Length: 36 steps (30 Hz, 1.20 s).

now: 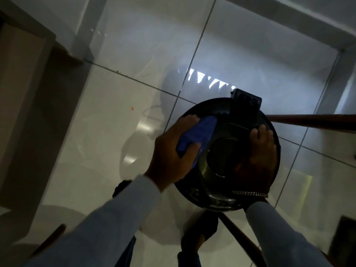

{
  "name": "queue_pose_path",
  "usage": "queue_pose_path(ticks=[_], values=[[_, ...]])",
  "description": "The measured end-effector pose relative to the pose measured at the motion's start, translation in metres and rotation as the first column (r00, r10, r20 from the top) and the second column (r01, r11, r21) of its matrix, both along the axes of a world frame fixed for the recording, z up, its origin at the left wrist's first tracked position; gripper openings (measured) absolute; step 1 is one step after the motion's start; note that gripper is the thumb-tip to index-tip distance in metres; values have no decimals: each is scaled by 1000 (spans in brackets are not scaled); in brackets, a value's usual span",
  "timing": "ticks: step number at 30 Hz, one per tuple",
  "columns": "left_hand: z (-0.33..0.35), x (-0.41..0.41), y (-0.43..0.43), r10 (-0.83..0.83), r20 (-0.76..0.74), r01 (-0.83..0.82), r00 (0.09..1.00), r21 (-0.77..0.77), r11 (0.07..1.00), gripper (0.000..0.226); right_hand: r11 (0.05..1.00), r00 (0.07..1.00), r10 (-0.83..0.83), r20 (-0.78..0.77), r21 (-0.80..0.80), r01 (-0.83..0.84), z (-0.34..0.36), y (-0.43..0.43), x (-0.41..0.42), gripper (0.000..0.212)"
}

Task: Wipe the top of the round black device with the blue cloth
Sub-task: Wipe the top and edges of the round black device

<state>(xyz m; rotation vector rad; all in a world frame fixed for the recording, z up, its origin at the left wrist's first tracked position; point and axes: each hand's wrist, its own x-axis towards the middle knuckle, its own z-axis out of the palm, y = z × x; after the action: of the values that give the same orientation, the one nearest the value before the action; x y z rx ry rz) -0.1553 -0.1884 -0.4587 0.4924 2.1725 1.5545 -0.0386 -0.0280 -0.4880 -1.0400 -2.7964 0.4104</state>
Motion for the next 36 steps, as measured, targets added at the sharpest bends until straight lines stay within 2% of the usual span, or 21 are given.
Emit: queue_pose_path(ticks=[3,6,11,17,19,21,25,28,30,31,33,34,36], values=[[3,38,-23,91,98,-92,991,3,996,51,1000,1000,8,8,-19,-8,4,-2,-2,58],[5,18,-9,155,146,-157,977,1,988,51,999,999,-14,41,-47,16,13,-2,-8,57],[0,-26,30,95,102,-98,990,22,995,41,992,996,-1,93,-126,13,18,1,-12,61],[-12,73,-15,322,90,-326,942,26,945,48,989,995,42,89,-144,-29,19,4,-16,64],[-12,118,-10,375,40,-374,926,-11,927,48,991,996,48,77,-128,-38,16,5,-13,66],[-11,158,4,415,4,-414,910,-74,907,54,993,999,37,25,-116,-34,11,6,-10,59],[0,214,41,393,127,-376,911,-140,916,82,988,998,19,-57,-150,-27,5,6,-1,54],[9,222,54,362,181,-326,915,-199,924,97,963,995,43,-89,-262,-65,15,9,3,49],[25,216,43,261,254,-214,931,-198,957,95,937,991,16,-133,-343,-62,30,9,7,43],[34,210,31,200,265,-155,943,-182,971,94,935,981,-53,-186,-355,-17,39,6,13,40],[48,189,4,131,209,-106,969,-127,986,87,940,926,-225,-302,-318,125,57,-11,35,38],[51,173,-7,131,171,-116,976,-95,989,80,941,909,-258,-327,-300,159,62,-30,49,39],[51,126,-15,80,69,-74,994,-86,994,74,950,950,-167,-265,-301,83,62,-76,73,45]])
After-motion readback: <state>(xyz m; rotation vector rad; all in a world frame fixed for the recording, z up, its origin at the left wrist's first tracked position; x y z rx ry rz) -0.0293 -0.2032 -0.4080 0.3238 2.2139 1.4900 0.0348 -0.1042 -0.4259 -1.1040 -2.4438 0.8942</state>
